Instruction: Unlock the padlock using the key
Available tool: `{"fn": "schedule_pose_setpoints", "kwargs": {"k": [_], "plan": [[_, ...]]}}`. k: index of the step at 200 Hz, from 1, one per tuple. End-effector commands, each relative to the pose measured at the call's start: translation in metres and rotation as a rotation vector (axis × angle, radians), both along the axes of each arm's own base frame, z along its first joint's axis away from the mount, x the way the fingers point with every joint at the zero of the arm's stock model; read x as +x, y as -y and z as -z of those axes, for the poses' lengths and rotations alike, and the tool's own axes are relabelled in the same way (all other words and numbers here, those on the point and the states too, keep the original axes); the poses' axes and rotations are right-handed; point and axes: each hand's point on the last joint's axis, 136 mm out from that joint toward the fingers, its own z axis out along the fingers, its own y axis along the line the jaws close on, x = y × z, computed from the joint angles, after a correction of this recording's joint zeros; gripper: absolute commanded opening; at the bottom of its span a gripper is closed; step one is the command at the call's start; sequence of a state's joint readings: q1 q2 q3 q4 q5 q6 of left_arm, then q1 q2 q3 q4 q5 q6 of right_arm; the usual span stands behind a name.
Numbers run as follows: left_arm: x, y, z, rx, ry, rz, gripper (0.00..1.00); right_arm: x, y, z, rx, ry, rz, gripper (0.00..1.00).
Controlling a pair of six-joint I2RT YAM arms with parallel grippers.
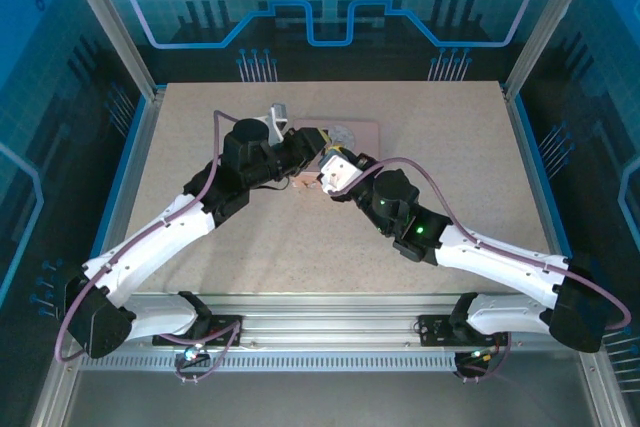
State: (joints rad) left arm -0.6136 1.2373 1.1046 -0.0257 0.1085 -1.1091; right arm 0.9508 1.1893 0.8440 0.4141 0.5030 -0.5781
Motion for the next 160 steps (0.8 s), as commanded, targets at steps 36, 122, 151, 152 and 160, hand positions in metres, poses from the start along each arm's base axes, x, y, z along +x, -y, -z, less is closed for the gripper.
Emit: {"fn": "schedule_pose_setpoints", "kwargs": {"k": [36,122,151,152,160], "plan": [[0.004,0.002,0.000,0.001,0.003,-0.003,0.00,-0.007,0.003,-0.019,0.058,0.025,-0.001,0.04],[0.015,-0.007,0.021,0.226,0.100,0.031,0.00,0.000,0.072,0.014,0.396,-0.465,0.032,0.40],[0.014,0.001,0.030,0.263,0.153,0.088,0.00,0.001,0.081,0.024,0.665,-0.773,-0.086,0.44],[0.014,0.001,0.030,0.263,0.155,0.090,0.00,0.001,0.081,0.024,0.674,-0.783,-0.090,0.45],[0.013,0.003,0.033,0.264,0.166,0.100,0.00,0.003,0.080,0.027,0.745,-0.861,-0.124,0.45]]}}
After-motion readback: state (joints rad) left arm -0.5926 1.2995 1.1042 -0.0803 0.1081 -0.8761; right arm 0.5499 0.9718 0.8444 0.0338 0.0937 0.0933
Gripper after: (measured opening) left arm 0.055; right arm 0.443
